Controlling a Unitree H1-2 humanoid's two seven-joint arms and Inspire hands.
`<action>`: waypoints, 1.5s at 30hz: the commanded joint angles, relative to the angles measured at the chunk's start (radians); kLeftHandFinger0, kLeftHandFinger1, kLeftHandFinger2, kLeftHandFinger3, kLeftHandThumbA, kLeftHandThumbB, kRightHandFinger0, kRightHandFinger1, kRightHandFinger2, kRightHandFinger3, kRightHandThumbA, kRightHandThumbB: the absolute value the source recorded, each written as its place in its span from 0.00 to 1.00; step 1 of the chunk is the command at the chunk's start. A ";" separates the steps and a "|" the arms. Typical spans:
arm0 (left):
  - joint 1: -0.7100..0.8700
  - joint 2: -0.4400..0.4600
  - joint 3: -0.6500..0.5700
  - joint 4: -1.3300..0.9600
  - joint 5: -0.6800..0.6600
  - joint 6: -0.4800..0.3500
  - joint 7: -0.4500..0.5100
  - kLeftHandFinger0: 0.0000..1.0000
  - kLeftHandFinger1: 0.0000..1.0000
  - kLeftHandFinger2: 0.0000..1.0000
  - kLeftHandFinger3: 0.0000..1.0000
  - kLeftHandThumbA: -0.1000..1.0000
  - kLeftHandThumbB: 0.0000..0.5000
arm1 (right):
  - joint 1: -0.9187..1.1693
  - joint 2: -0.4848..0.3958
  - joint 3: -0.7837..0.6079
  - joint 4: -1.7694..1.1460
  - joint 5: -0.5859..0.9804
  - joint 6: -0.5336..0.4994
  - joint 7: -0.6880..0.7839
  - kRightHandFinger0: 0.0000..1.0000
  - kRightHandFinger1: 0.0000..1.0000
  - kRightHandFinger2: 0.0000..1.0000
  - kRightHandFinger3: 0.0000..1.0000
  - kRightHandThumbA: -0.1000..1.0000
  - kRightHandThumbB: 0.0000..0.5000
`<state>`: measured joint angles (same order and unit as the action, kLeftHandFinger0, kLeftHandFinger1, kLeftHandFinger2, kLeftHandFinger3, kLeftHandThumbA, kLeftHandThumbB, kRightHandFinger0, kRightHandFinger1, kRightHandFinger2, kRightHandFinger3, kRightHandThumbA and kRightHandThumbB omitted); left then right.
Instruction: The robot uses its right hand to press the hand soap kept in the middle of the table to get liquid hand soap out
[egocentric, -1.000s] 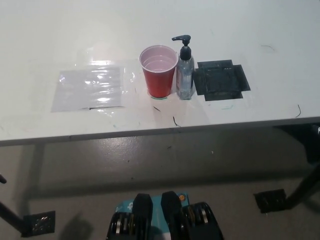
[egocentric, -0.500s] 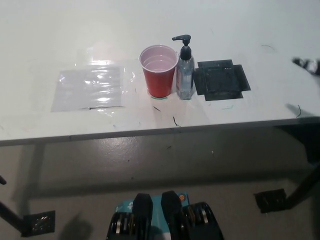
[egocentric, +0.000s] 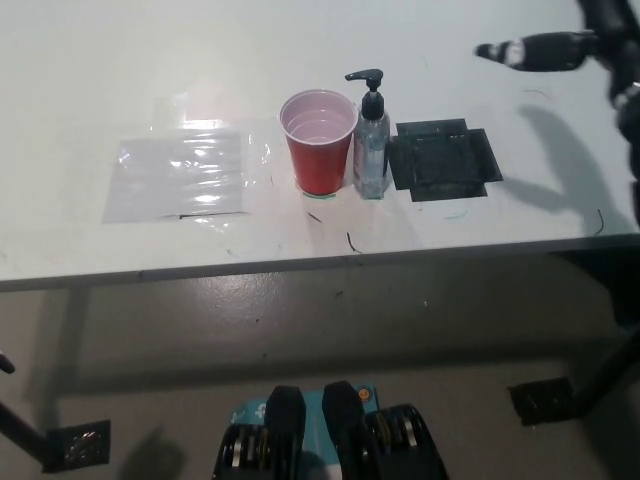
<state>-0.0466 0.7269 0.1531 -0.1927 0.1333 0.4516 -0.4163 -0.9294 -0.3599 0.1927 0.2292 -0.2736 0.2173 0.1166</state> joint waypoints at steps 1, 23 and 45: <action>-0.019 0.012 0.029 -0.031 0.028 0.018 -0.034 1.00 1.00 1.00 0.78 1.00 0.25 | -0.095 0.016 0.024 0.045 -0.025 -0.095 0.019 1.00 1.00 1.00 1.00 1.00 0.59; -0.087 -0.007 0.045 -0.010 0.109 0.018 -0.136 1.00 1.00 1.00 0.77 1.00 0.30 | -0.193 0.150 0.201 0.290 -0.132 -0.267 0.023 1.00 1.00 1.00 1.00 1.00 0.92; -0.120 -0.044 0.095 -0.017 0.204 0.018 -0.225 1.00 1.00 1.00 0.76 1.00 0.33 | -0.096 0.162 0.241 0.382 -0.157 -0.350 0.037 1.00 1.00 1.00 1.00 1.00 0.81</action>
<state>-0.1337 0.6705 0.2180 -0.1926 0.2901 0.4517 -0.6095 -1.0141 -0.1960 0.4575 0.6103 -0.4348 -0.0742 0.1550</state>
